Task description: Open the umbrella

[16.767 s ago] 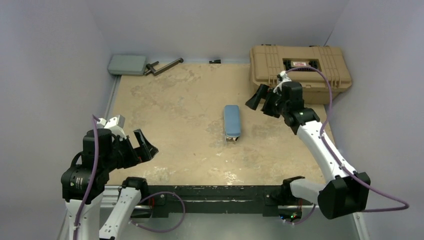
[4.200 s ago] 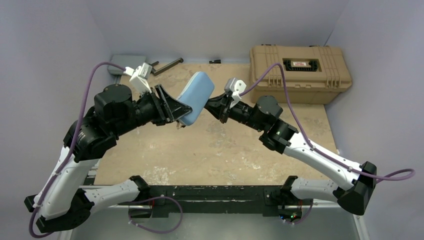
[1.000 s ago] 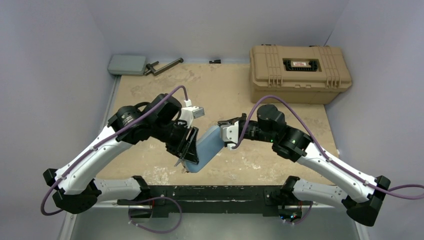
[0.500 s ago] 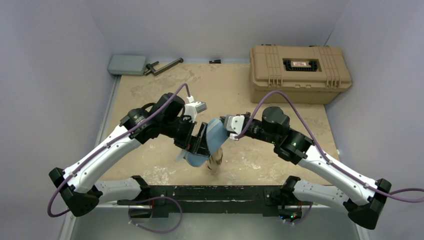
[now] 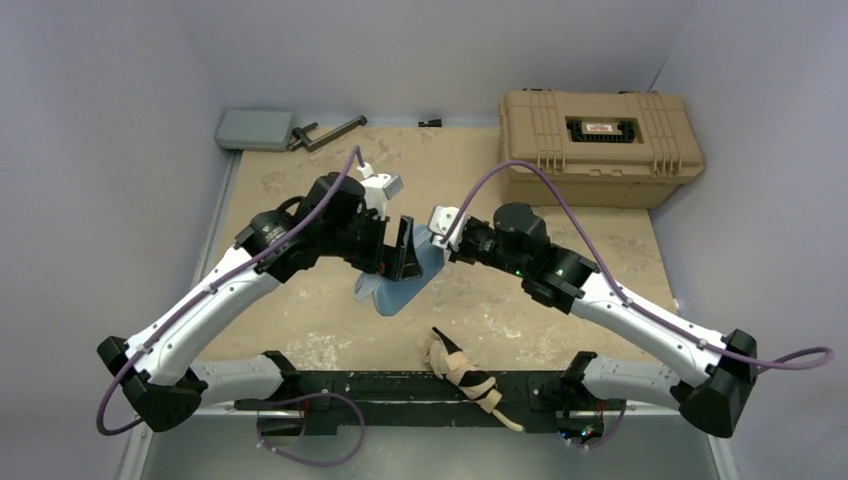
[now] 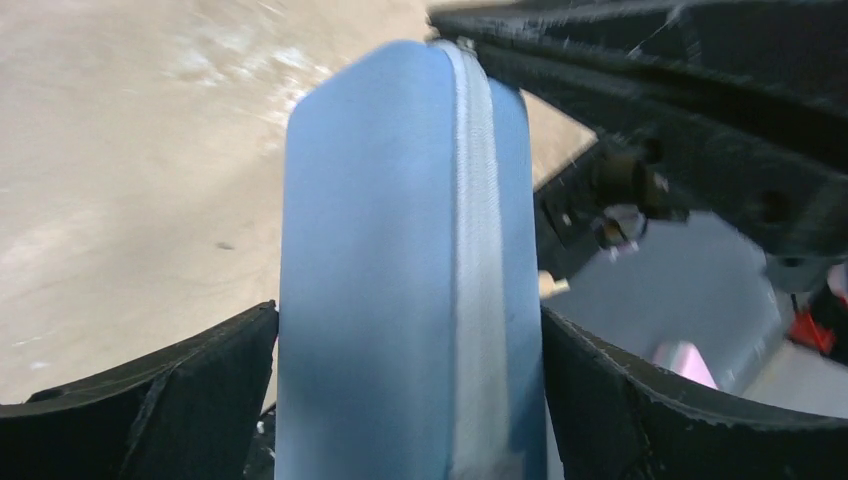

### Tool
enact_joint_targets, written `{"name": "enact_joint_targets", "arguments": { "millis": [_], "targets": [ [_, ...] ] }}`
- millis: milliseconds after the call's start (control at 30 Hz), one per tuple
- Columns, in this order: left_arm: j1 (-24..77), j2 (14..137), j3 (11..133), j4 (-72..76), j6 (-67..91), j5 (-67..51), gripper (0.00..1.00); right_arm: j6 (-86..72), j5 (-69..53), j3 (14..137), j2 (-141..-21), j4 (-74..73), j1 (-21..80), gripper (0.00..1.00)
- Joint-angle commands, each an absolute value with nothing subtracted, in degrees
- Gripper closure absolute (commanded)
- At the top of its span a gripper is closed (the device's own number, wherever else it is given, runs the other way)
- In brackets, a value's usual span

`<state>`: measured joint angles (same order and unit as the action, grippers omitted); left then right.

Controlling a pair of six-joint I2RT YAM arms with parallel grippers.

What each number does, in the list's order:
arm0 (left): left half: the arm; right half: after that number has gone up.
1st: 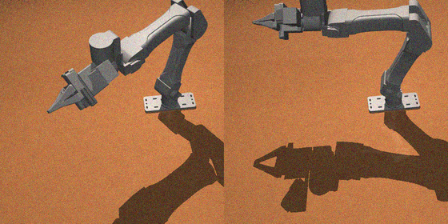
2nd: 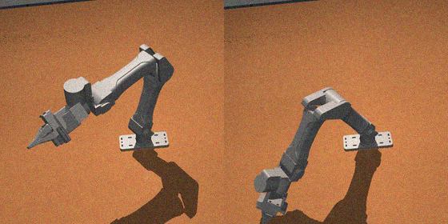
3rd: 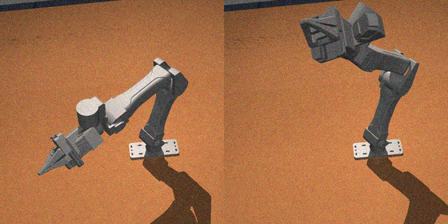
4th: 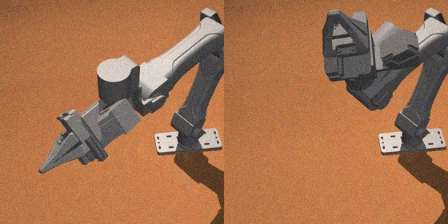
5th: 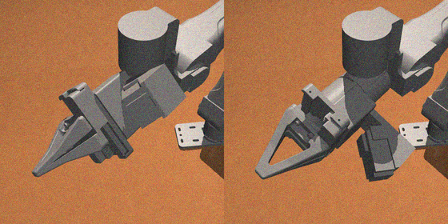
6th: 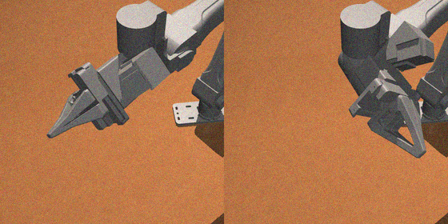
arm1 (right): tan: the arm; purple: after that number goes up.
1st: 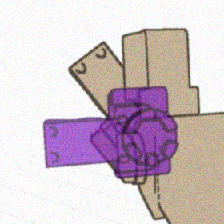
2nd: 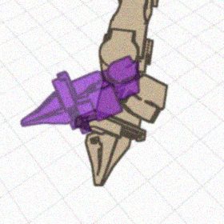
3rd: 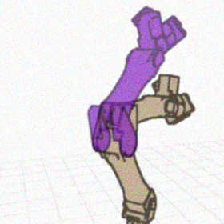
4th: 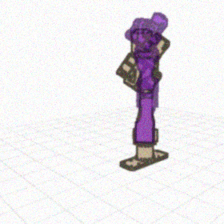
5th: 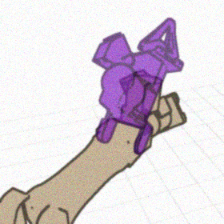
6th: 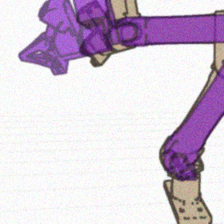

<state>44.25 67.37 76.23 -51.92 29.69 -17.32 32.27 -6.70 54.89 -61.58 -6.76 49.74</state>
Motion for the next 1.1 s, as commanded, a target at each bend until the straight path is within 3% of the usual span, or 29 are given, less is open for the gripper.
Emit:
{"name": "enact_joint_targets", "arguments": {
  "millis": [0, 200, 467, 700, 900, 1067],
  "targets": [
    [42.7, 61.1, 84.4, -57.1, 33.0, 2.9, 0.02, 20.5, -2.5, 58.3, -65.0, -12.0, 48.3, 1.0],
    [41.1, 51.7, 84.0, -54.6, 36.0, 10.7, 0.0, 1.1, -8.5, 58.1, -66.0, -12.1, 42.5, 1.0],
    [40.9, 51.1, 85.9, -62.9, 42.5, 14.2, 0.0, -18.9, -22.4, 64.7, -74.6, -15.6, 37.1, 1.0],
    [40.9, 46.8, 84.5, -66.0, 48.4, 14.3, 0.01, -49.9, -41.3, 61.2, -80.8, 6.5, 32.8, 1.0],
    [40.9, 42.2, 81.9, -67.8, 50.7, 14.5, 0.02, -61.0, -46.1, 66.7, -88.8, 20.8, 32.6, 1.0],
    [40.9, 40.6, 82.2, -69.2, 50.5, 13.6, 0.02, -89.0, -46.6, 70.7, -102.5, 54.7, 32.9, 1.0]
  ]
}}
